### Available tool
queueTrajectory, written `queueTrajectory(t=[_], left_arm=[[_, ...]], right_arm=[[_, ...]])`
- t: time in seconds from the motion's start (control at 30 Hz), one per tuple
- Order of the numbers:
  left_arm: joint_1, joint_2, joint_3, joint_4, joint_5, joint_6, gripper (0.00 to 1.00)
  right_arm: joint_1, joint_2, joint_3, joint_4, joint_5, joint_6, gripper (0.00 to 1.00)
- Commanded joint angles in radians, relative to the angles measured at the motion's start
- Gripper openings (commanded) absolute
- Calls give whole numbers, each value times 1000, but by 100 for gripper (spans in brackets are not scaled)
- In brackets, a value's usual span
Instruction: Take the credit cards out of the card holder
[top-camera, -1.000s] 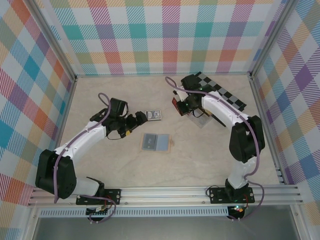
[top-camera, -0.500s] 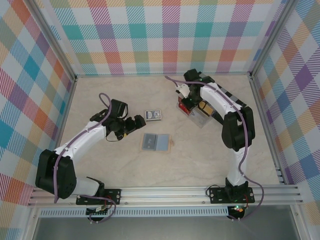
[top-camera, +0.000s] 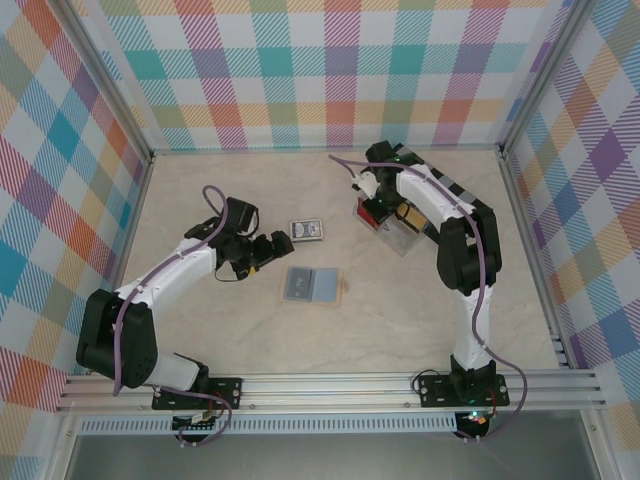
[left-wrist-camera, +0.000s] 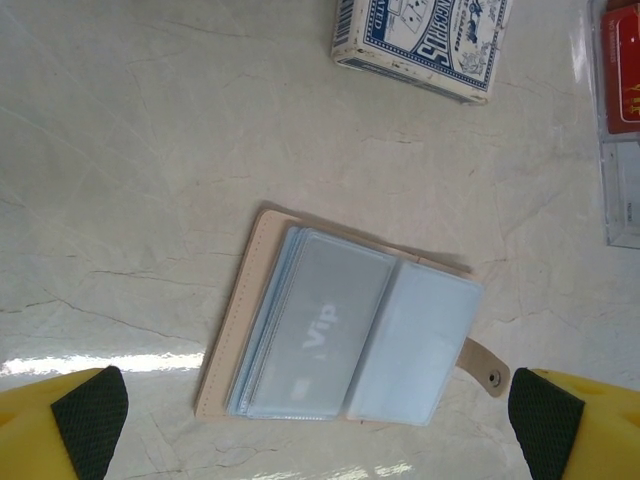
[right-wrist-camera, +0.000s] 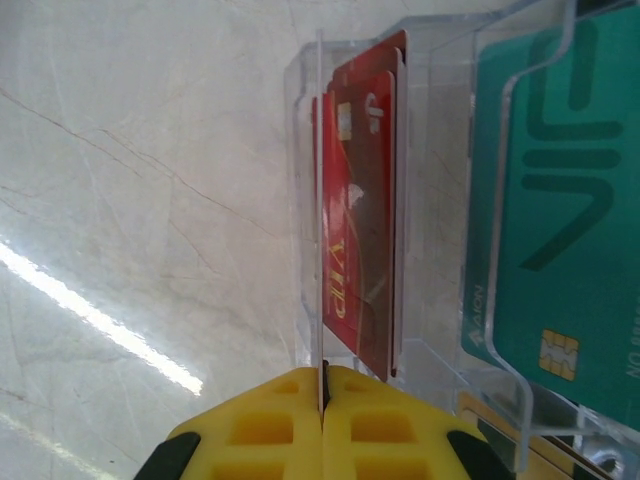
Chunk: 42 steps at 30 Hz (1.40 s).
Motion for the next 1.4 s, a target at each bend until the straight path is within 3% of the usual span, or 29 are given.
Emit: queueTrajectory(t=[0.0,0.17,0.53,0.83,1.07,1.2,1.37], left_arm=[[11,13,-1,22,24,5,100],[11,22,0,31,34,2,100],[13,16,-5,43,43,3,100],[14,4,0,23,36,7,100],[14,-7,-17,-10,48,34,100],[10,-14,-37,-17,71,47,98],[-13,-14,-63,-9,95,45,90]], right_arm=[[-12,20,19,-12,18,18,0],[-17,34,29,-5,6,15,0],[-18,56,78,-10,-44,3,19],[-18,-55,56,13,-111,85,24],[-17,-283,-117,105,-270,368,45],[4,-427,-293,186,-343,596,50],[98,-544,-486,298,-375,835,54]])
